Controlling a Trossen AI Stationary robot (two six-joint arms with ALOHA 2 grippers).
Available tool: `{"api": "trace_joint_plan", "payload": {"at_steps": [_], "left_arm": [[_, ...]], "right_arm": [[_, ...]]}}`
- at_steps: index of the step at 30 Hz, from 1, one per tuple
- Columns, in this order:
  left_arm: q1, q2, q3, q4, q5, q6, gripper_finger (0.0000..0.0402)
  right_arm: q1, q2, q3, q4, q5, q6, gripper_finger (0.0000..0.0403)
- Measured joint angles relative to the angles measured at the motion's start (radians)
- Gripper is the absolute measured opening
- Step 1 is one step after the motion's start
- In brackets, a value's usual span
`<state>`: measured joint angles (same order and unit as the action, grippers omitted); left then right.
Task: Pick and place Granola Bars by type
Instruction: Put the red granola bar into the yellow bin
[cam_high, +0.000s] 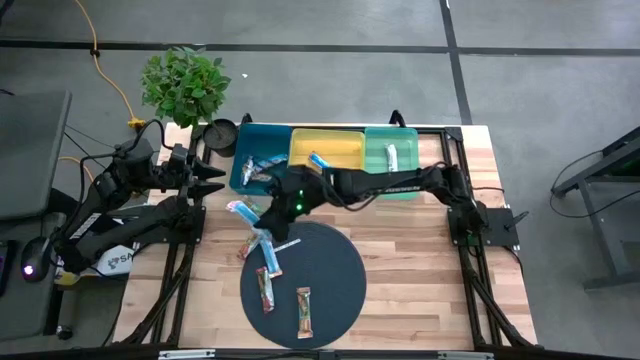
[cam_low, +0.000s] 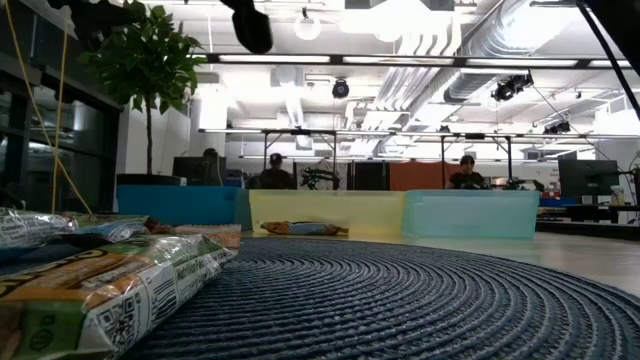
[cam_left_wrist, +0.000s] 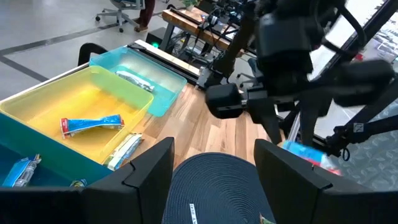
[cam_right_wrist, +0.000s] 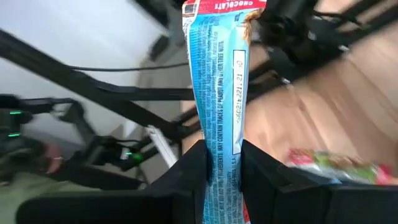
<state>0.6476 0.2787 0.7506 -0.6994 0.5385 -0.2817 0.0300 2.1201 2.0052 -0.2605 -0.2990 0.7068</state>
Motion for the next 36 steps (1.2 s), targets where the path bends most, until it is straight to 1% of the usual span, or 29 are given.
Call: {"api": "trace_joint_plan", "payload": {"at_steps": [3, 6, 12, 16, 18, 25, 31, 36], "left_arm": [[0.000, 0.000, 0.000, 0.000, 0.000, 0.000, 0.0218], [0.000, 0.000, 0.000, 0.000, 0.003, 0.000, 0.0218], [0.000, 0.000, 0.000, 0.000, 0.003, 0.000, 0.0218], [0.000, 0.000, 0.000, 0.000, 0.002, 0.000, 0.0218], [0.000, 0.000, 0.000, 0.000, -0.002, 0.000, 0.0218], [0.000, 0.000, 0.000, 0.000, -0.006, 0.000, 0.0218], [0.000, 0.000, 0.000, 0.000, -0.010, 0.000, 0.0218], [0.000, 0.000, 0.000, 0.000, -0.010, 0.000, 0.0218]], "right_arm": [[-0.026, 0.000, 0.000, 0.069, -0.093, -0.002, 0.0071], [-0.051, 0.000, 0.000, 0.099, -0.168, -0.010, 0.0071], [-0.086, 0.000, 0.000, 0.239, -0.417, 0.001, 0.0071], [-0.095, 0.000, 0.000, 0.329, -0.521, 0.039, 0.0071], [-0.097, 0.000, 0.000, 0.361, -0.547, 0.052, 0.0071], [-0.106, 0.000, 0.000, 0.364, -0.573, 0.052, 0.0071], [-0.116, 0.000, 0.000, 0.362, -0.583, 0.052, 0.0071], [-0.130, 0.000, 0.000, 0.327, -0.583, 0.036, 0.0070]]}}
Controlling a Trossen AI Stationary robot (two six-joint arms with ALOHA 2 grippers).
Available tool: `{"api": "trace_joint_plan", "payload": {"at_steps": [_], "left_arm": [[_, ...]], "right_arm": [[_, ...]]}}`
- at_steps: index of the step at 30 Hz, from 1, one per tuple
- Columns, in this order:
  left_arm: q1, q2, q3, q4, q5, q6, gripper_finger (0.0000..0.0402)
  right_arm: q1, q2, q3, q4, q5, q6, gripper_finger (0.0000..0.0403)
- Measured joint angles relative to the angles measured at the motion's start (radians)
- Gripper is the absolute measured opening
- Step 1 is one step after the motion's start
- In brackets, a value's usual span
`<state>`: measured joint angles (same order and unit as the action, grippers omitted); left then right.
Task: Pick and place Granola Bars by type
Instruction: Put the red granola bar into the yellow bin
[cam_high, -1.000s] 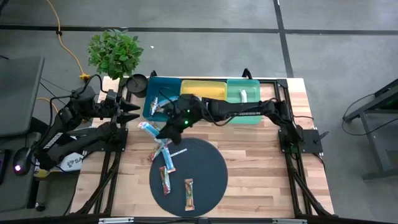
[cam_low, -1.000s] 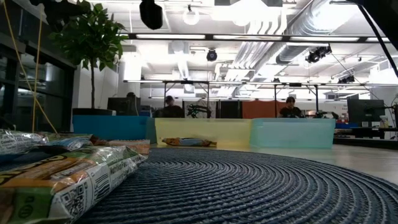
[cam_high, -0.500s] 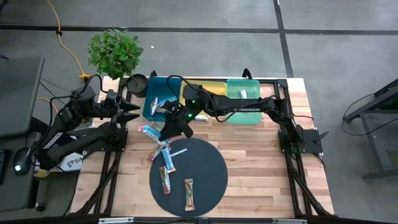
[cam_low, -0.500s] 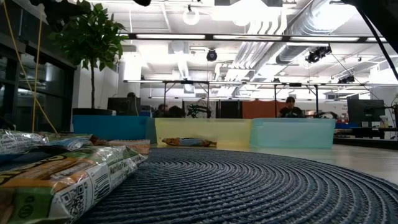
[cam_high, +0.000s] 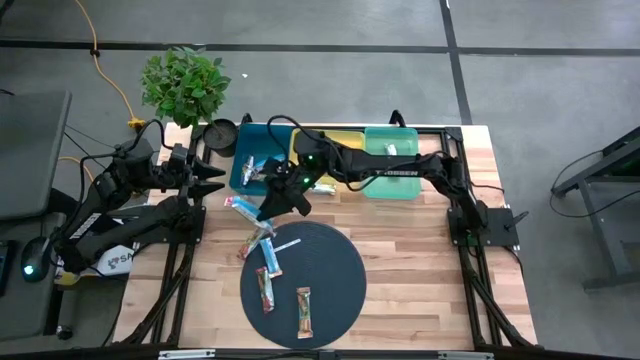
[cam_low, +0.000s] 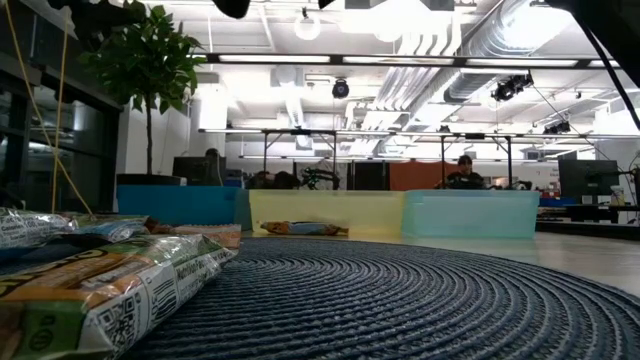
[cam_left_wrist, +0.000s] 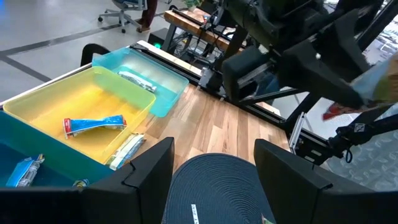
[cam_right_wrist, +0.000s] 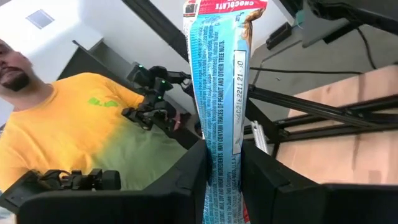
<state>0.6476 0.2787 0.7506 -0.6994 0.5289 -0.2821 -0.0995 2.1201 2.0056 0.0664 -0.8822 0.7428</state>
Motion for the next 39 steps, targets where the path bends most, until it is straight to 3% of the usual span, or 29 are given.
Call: {"api": "trace_joint_plan", "payload": {"at_steps": [7, 14, 18, 23, 30, 35, 39], "left_arm": [[0.000, 0.000, 0.000, 0.000, 0.000, -0.003, 0.0218], [0.000, 0.000, 0.000, 0.000, -0.010, -0.003, 0.0218], [0.000, 0.000, 0.000, 0.000, -0.023, -0.003, 0.0218], [0.000, 0.000, 0.000, 0.000, -0.039, -0.010, 0.0218], [0.000, 0.000, 0.000, 0.000, -0.050, -0.011, 0.0218], [0.000, 0.000, 0.000, 0.000, -0.052, -0.011, 0.0218], [0.000, 0.000, 0.000, 0.000, -0.053, -0.011, 0.0218]], "right_arm": [[-0.051, 0.000, 0.000, -0.117, 0.000, -0.066, 0.0070], [-0.156, 0.000, 0.000, -0.359, 0.053, -0.187, 0.0070], [-0.233, 0.001, 0.000, -0.585, 0.196, -0.273, 0.0070], [-0.321, 0.001, 0.000, -0.840, 0.516, -0.355, 0.0070], [-0.368, 0.001, 0.000, -0.974, 0.824, -0.601, 0.0070], [-0.345, 0.001, -0.016, -1.006, 0.945, -0.871, 0.0070], [-0.351, 0.001, -0.105, -0.983, 0.921, -0.893, 0.0070]]}}
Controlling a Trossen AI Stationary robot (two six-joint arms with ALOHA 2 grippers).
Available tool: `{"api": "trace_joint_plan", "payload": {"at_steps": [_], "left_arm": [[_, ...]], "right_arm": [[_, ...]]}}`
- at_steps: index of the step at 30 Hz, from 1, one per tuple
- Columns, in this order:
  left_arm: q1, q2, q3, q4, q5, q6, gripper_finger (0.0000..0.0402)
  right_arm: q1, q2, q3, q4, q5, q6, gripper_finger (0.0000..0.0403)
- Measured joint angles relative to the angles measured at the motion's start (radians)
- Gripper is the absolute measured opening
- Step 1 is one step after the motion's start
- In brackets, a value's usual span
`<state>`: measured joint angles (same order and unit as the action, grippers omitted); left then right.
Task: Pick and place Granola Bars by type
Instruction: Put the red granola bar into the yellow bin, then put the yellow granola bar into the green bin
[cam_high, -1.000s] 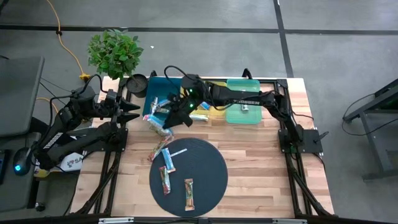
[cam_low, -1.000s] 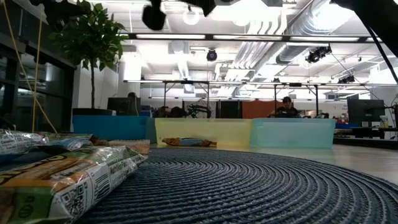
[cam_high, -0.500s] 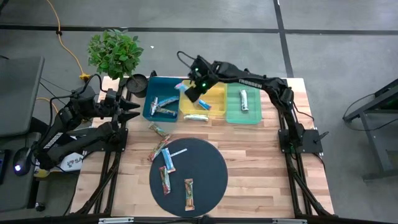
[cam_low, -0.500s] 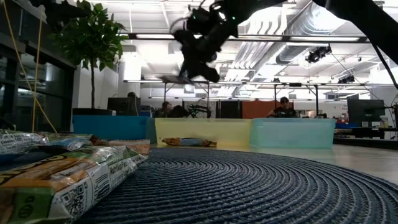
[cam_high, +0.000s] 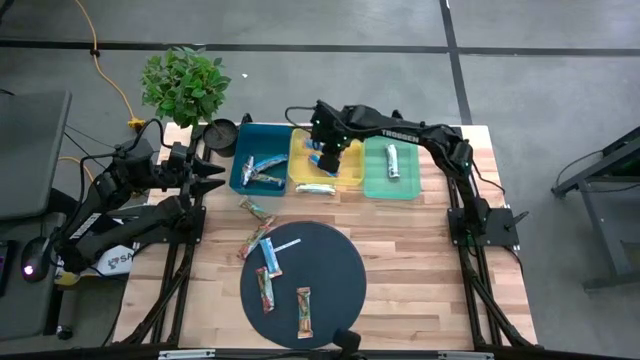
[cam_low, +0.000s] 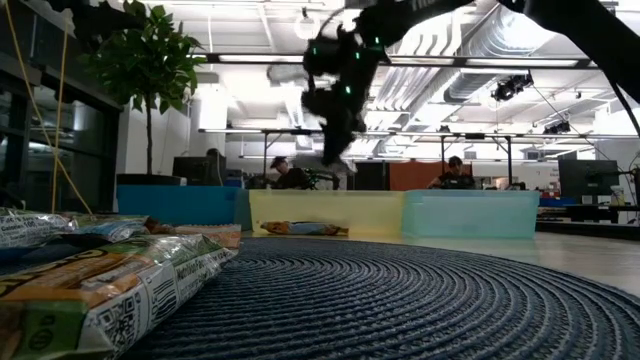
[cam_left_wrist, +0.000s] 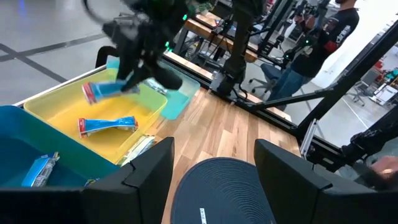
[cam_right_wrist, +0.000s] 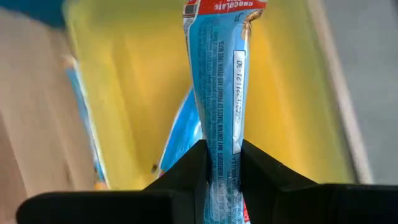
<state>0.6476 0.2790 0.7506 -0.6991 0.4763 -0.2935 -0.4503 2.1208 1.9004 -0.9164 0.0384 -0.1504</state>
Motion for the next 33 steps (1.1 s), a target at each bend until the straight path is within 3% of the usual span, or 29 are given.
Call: {"api": "trace_joint_plan", "payload": {"at_steps": [8, 19, 23, 33], "left_arm": [[0.000, 0.000, 0.000, 0.000, 0.000, 0.000, 0.0218], [0.000, 0.000, 0.000, -0.005, 0.000, -0.004, 0.0218], [0.000, 0.000, 0.000, -0.008, 0.000, -0.004, 0.0218], [0.000, 0.000, 0.000, -0.008, 0.000, -0.004, 0.0218]], "right_arm": [[-0.025, 0.001, -0.209, 0.130, -0.021, 0.070, 0.0071], [-0.051, 0.001, -0.258, 0.156, -0.064, 0.084, 0.0074], [-0.068, 0.001, -0.258, 0.154, -0.118, 0.120, 0.0095], [-0.100, -0.001, -0.226, 0.145, -0.130, 0.173, 0.0169]]}}
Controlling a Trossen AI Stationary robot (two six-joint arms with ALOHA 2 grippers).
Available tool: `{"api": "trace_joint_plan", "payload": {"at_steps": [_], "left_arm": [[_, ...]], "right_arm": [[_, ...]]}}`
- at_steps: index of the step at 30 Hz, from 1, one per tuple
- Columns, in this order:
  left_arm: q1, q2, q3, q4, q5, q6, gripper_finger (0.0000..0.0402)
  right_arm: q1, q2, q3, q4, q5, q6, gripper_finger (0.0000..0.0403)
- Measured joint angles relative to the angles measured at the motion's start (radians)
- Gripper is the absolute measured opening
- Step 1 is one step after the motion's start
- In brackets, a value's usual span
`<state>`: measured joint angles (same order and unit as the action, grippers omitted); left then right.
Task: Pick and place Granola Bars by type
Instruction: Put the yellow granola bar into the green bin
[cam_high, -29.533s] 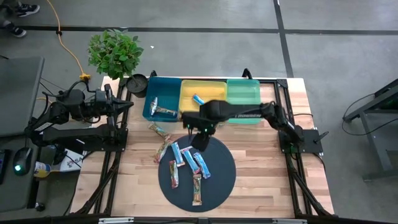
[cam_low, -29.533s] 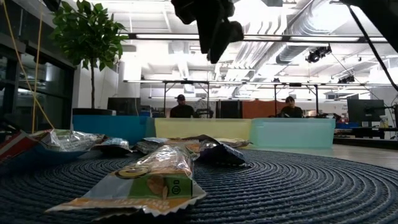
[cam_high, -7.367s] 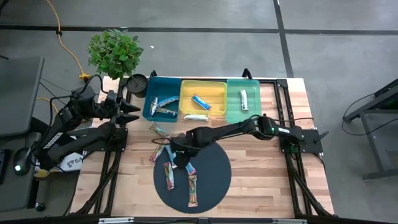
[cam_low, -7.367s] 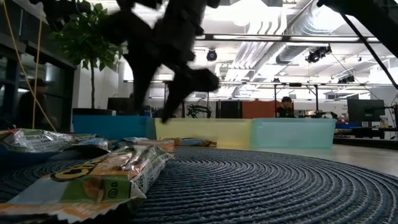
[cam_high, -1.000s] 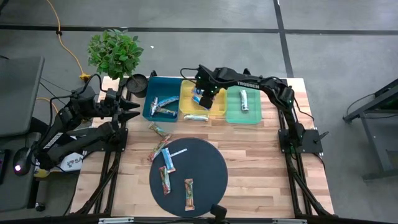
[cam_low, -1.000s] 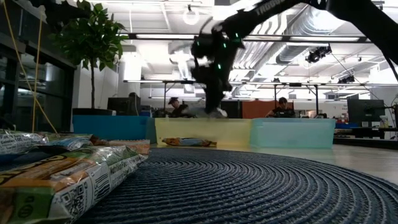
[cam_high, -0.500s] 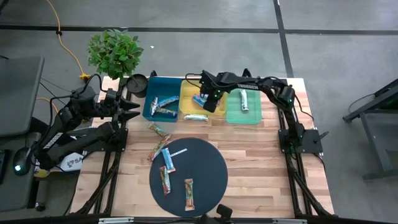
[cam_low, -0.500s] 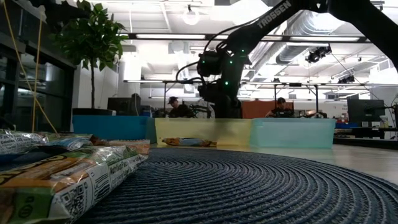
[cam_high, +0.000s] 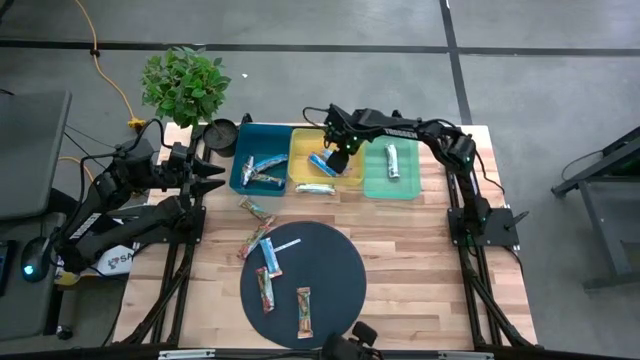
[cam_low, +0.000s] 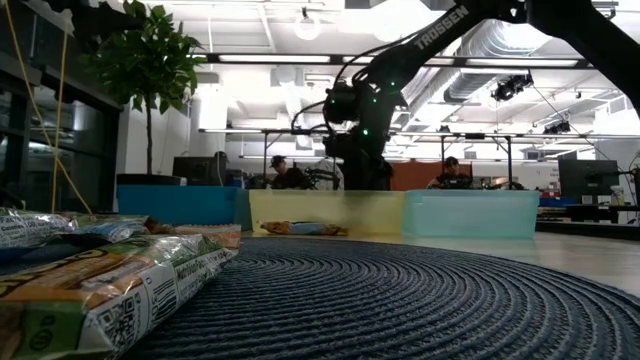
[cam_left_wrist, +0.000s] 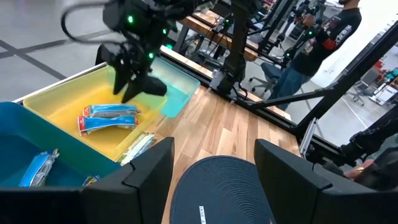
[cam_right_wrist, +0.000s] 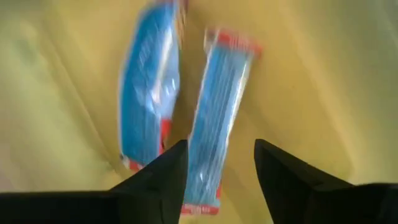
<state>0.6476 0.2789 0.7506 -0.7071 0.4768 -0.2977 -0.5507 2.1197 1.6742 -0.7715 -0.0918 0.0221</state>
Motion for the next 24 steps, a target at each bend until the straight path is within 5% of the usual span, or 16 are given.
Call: {"api": "trace_joint_plan", "payload": {"at_steps": [13, 20, 24], "left_arm": [[0.000, 0.000, 0.000, -0.003, 0.000, 0.000, 0.0218], [0.000, 0.000, 0.000, -0.003, 0.001, 0.000, 0.0218], [0.000, 0.000, 0.000, -0.003, 0.001, 0.001, 0.0218]], "right_arm": [[0.061, -0.012, 0.316, 0.036, -0.239, 0.005, 0.0112], [0.209, -0.012, 0.317, 0.031, -0.318, -0.020, 0.0055], [0.301, -0.012, 0.263, 0.027, -0.248, -0.070, 0.0033]]}}
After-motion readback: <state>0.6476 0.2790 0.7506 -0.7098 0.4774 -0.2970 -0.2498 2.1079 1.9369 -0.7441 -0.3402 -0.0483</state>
